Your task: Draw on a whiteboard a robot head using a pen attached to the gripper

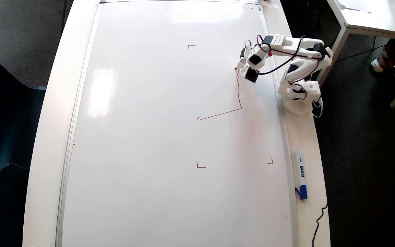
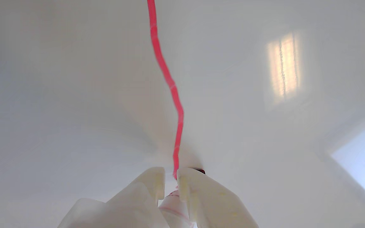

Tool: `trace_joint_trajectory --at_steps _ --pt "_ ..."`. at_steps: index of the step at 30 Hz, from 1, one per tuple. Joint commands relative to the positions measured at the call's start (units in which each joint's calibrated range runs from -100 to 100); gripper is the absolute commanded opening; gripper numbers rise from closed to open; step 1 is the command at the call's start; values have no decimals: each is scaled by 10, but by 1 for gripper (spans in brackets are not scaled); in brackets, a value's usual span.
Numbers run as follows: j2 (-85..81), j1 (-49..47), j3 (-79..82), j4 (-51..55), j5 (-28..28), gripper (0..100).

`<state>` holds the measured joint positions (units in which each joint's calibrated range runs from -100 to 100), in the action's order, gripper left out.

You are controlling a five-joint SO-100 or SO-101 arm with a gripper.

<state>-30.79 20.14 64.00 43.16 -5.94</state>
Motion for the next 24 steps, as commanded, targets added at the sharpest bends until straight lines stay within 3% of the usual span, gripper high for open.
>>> trace_joint_trajectory --at_steps 1,7,24 --pt "54 -28 -61 -8 20 1" --pt "110 -54 -95 -74 23 1" --pt "334 -101 -345 -75 39 1"
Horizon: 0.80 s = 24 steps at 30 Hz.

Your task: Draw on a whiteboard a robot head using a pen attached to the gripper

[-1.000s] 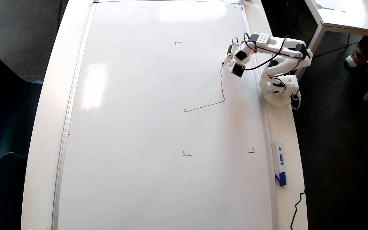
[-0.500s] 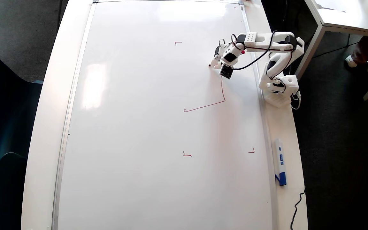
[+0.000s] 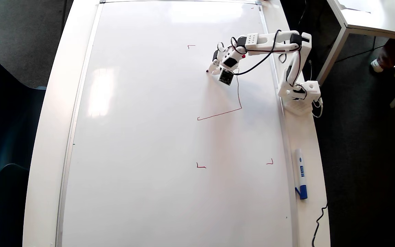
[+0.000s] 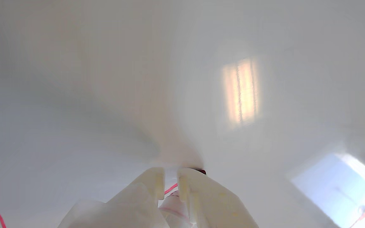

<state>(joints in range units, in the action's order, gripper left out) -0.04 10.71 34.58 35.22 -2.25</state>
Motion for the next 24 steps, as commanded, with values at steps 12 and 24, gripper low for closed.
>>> trace_joint_trajectory --at_steps 12,24 --pt "109 -29 -160 4 11 1" --pt "104 -65 -145 11 26 1"
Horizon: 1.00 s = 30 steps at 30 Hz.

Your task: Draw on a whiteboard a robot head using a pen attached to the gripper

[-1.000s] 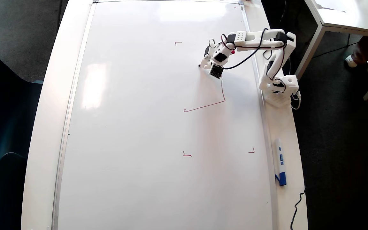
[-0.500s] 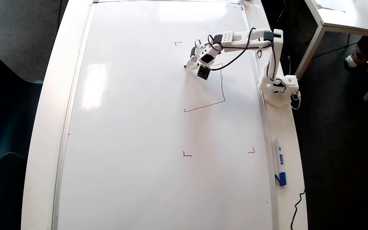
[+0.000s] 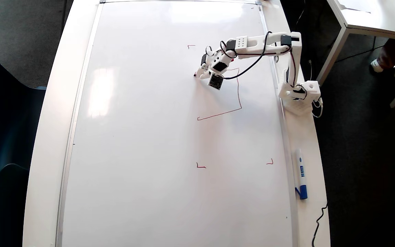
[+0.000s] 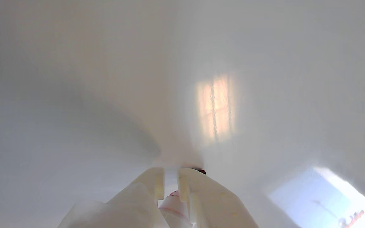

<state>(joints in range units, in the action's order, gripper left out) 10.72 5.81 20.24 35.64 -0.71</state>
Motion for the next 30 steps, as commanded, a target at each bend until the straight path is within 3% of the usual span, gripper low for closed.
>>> trace_joint_trajectory --at_steps 1,30 --pt "-4 -21 1 7 11 1" --pt "-65 -202 73 4 55 1"
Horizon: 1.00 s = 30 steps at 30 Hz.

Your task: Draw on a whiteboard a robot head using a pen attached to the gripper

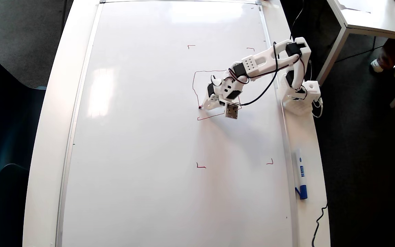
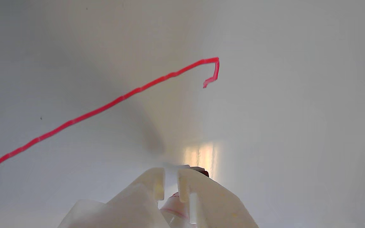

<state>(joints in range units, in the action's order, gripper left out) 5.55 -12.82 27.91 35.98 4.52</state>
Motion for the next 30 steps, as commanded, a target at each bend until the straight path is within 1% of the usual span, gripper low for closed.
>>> trace_joint_trajectory --at_steps 1,9,10,21,27,30 --pt "-12 -23 -5 -2 3 1" --pt "-6 -47 -28 -3 4 1" --pt "2 -49 -32 -3 13 1" --pt "14 -46 -62 4 15 1" --pt "-48 -38 -49 35 15 1" --pt "-81 -34 1 41 15 1"
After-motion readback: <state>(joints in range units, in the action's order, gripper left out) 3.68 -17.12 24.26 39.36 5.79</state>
